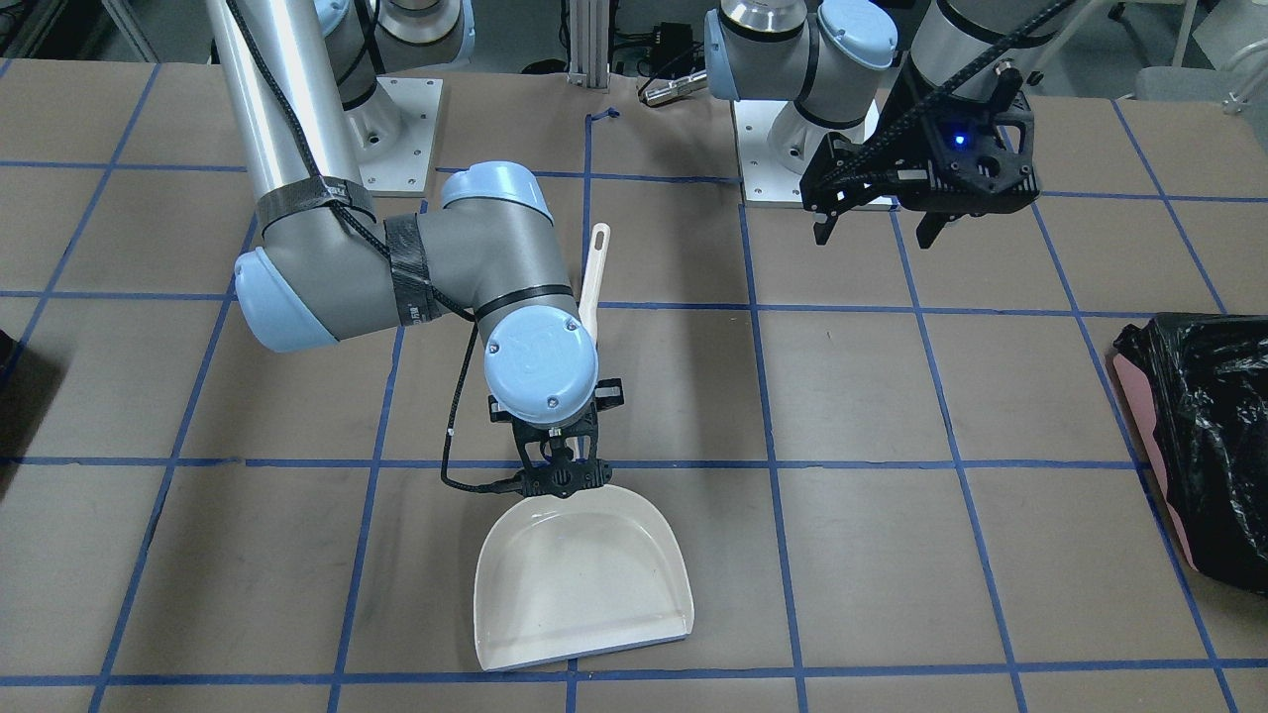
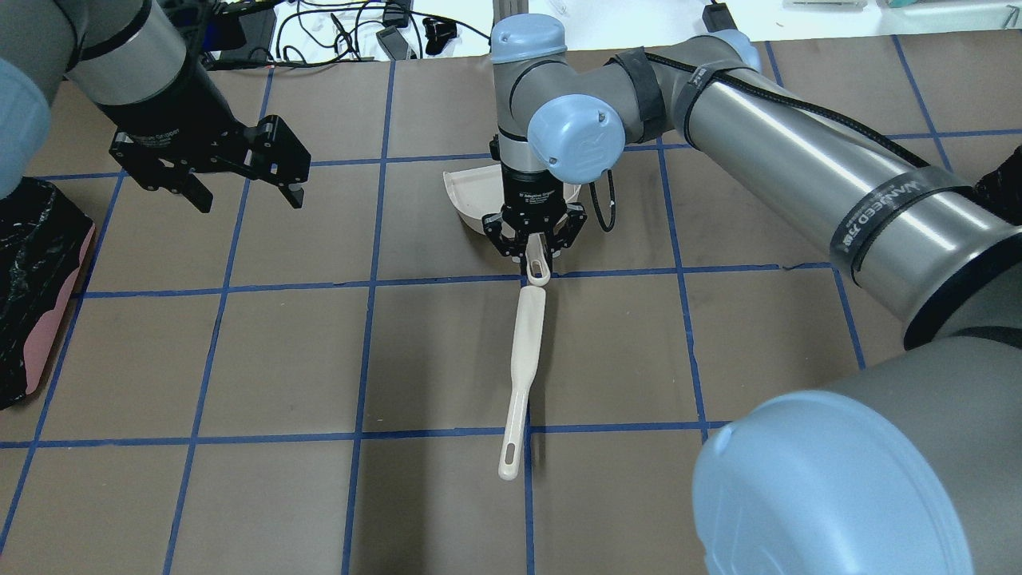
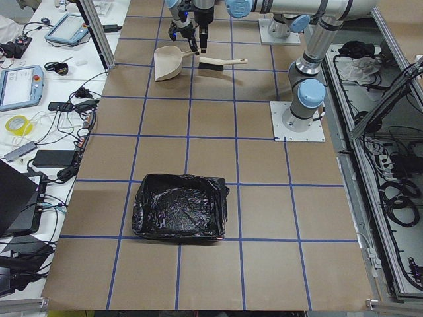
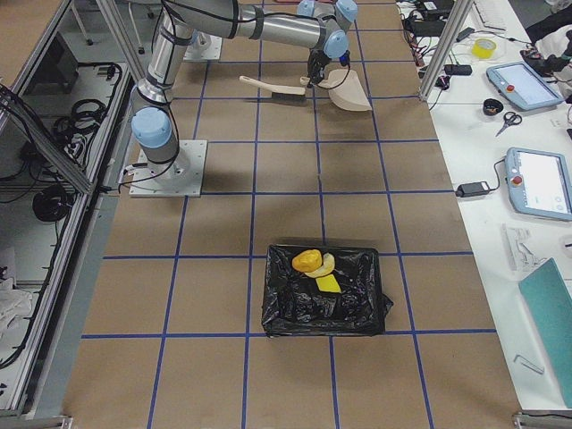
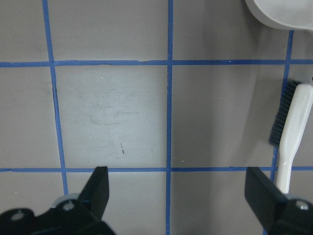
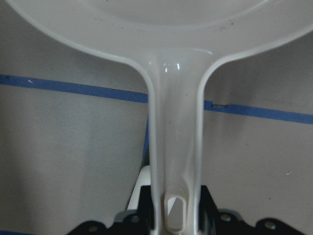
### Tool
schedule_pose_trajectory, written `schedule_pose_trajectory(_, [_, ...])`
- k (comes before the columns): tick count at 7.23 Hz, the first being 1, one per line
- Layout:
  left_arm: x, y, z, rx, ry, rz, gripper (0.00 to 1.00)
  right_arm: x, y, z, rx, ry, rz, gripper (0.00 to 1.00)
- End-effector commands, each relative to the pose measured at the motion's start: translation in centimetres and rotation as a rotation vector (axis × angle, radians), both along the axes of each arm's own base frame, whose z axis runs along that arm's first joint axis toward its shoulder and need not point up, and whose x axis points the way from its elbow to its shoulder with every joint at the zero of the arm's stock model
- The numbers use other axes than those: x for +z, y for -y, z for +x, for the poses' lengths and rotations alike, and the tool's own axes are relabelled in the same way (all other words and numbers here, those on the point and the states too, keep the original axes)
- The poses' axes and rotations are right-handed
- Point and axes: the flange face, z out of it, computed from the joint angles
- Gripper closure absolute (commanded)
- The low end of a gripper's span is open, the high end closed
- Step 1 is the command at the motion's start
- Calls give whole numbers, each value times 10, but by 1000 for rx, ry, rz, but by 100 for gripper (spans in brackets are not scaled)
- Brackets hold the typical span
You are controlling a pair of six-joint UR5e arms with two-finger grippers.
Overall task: Sweep and dump trash in nearest bin
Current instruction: 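Lower the dustpan onto the table with the right gripper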
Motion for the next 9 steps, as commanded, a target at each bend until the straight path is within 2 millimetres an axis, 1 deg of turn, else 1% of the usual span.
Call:
schedule_pose_trajectory(1, [0,1,-1,2,-3,-5,0,-4,-1,-2,-5,-6,11,100])
schedule_pose_trajectory(2, [2,4,0,-5,0,-35,0,-4,-1,-4,-14,-8,13,89])
schedule_pose_trajectory(3, [2,6,0,-15,0,-42,0,-6,0,-8,-32,-15,17,29])
schedule_pose_trajectory(4, [1,9,3,-12,3,-64,0,-4,0,-8,-46,-18,12,0])
schedule_pose_trajectory(5, [-2,14,2,-25,6,-87,0,0,0,-8,-46,-16,7,0])
schedule_pose_trajectory(6, [-3,17,1,-40,7,-95,0,17,-2,-10,-49,-9,-15,0])
schedule_pose_trajectory(7, [-4,17,1,-42,7,-92,0,43,-7,-13,-64,-3,-45,0])
schedule_pose_trajectory(8, [-5,17,1,-44,7,-91,0,79,-19,-19,-73,4,-70,0])
schedule_pose_trajectory(9, [-5,18,1,-53,7,-91,0,123,-39,-28,-78,8,-86,0])
